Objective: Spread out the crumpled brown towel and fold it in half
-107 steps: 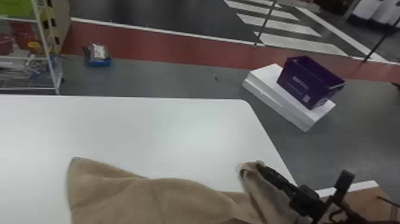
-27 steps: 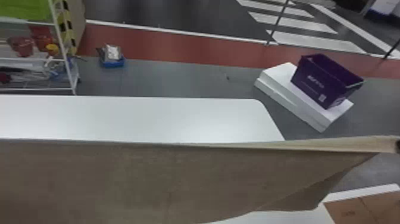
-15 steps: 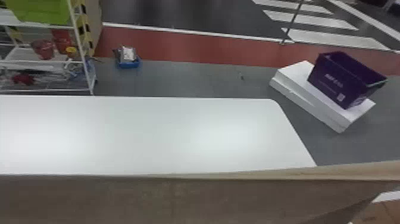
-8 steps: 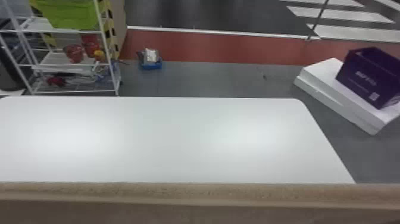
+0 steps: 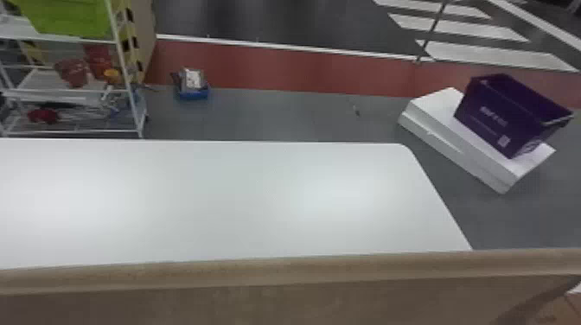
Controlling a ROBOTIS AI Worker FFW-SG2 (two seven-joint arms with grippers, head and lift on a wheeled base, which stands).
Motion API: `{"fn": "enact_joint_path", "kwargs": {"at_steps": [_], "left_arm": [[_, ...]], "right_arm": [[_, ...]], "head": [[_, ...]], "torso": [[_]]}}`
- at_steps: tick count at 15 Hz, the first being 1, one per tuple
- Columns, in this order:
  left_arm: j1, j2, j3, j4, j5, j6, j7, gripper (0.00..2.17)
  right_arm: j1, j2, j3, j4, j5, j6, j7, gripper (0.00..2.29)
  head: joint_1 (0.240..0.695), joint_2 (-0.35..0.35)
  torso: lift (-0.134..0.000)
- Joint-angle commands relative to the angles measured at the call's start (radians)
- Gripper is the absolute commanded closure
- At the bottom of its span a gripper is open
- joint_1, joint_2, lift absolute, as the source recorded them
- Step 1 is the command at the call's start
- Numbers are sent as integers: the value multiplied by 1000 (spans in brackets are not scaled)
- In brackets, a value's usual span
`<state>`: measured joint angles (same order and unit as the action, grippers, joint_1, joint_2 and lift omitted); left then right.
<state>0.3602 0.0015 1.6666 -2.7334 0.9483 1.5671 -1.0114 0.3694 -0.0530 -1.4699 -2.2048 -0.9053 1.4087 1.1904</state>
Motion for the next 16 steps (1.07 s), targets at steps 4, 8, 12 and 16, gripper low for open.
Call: {"fn": "enact_joint_path", "kwargs": {"at_steps": [4,8,12,16], "left_arm": [[-38,31,-416,83,-413,4,136,1328],[-103,68,-587,179,-525,4,148,1328],[-115,71,-607,189,-525,4,143,1328],[-110,71,-620,204,-526,0,139,1328]], "right_arm": [[-135,-51,263,122,295,-130,-83,2250],[-179,-44,382,168,387,-216,-109,2250],[-132,-37,510,108,384,-363,-15,174],[-53,54,841,-96,528,-621,-55,110]], "head": [[695,-125],[695,-88],[695,-66],[695,69]], "torso": [[-124],[-124],[-124],[-124]]}}
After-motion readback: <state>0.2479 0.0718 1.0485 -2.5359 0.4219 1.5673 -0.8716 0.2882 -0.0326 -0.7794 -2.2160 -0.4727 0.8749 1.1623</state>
